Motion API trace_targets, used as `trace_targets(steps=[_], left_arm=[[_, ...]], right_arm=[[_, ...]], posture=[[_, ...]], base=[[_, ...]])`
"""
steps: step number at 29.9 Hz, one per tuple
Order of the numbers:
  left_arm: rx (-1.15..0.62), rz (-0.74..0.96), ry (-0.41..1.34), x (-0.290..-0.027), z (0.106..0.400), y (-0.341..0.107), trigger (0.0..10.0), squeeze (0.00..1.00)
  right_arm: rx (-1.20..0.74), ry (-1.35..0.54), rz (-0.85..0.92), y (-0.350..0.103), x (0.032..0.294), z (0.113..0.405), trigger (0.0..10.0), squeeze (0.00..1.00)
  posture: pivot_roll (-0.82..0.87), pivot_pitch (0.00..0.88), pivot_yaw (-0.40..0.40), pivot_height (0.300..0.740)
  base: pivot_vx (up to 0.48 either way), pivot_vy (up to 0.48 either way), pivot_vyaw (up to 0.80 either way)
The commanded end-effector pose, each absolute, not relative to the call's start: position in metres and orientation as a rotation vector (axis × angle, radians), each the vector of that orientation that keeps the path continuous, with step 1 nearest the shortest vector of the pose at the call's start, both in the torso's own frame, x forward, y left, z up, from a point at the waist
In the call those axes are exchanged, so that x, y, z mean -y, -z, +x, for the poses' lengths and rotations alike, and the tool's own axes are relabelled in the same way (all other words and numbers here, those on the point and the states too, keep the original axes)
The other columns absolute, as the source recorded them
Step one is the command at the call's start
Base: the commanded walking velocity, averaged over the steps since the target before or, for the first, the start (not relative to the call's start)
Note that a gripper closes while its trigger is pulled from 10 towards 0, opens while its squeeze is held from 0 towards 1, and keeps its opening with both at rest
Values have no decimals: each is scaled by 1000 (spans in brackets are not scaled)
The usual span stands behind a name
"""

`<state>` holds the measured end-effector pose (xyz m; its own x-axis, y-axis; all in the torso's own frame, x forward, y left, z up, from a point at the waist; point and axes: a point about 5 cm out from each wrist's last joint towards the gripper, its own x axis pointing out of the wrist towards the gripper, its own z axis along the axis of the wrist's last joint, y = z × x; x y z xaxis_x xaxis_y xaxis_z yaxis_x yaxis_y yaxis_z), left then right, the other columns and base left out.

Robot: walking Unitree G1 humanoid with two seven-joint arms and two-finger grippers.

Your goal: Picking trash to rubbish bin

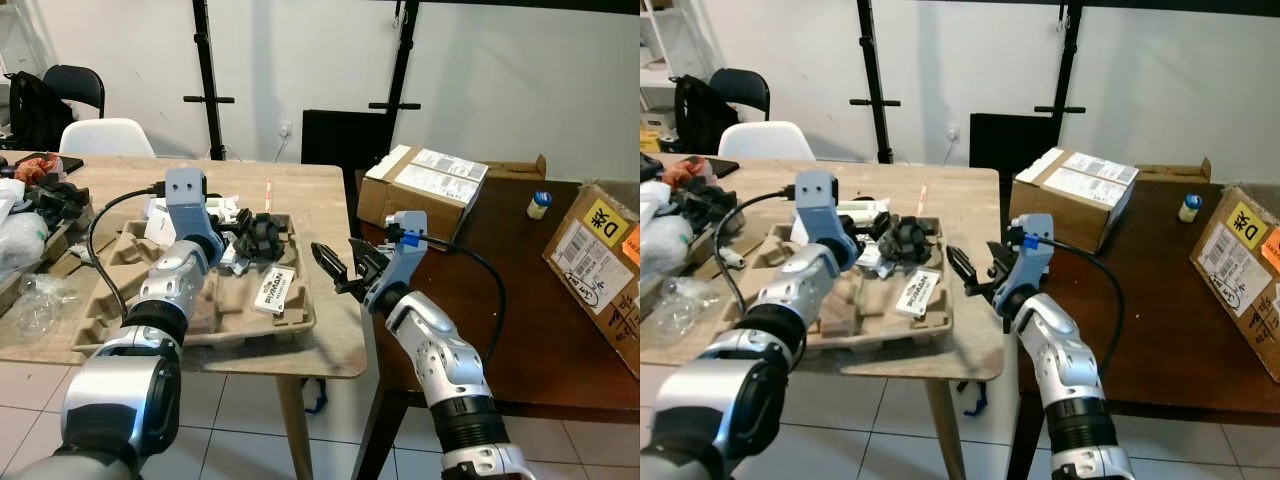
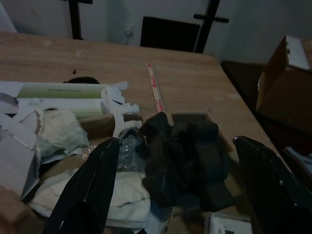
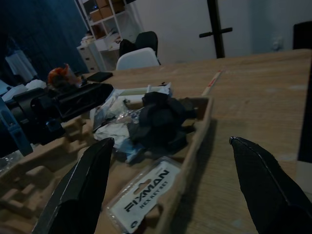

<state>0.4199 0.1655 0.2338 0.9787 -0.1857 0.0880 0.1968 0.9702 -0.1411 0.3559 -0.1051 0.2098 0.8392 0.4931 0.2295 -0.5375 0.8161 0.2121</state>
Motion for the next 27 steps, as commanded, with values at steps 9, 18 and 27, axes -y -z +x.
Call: trace_targets(steps=[9,18,27], left_arm=[[33,-31,211,-153,421,-228,10000,0],[18,-10,151,-158,422,-225,10000,0],[-85,59,44,-171,419,-207,10000,0]], right_arm=[[193,-437,66,-212,111,352,10000,0],[201,-428,43,-215,110,349,10000,0],[208,-423,25,-217,109,348,10000,0]], posture=[[-86,197,48,740],[-111,205,54,740],[-119,198,49,740]], base=[[0,0,0],[0,0,0],[0,0,0]])
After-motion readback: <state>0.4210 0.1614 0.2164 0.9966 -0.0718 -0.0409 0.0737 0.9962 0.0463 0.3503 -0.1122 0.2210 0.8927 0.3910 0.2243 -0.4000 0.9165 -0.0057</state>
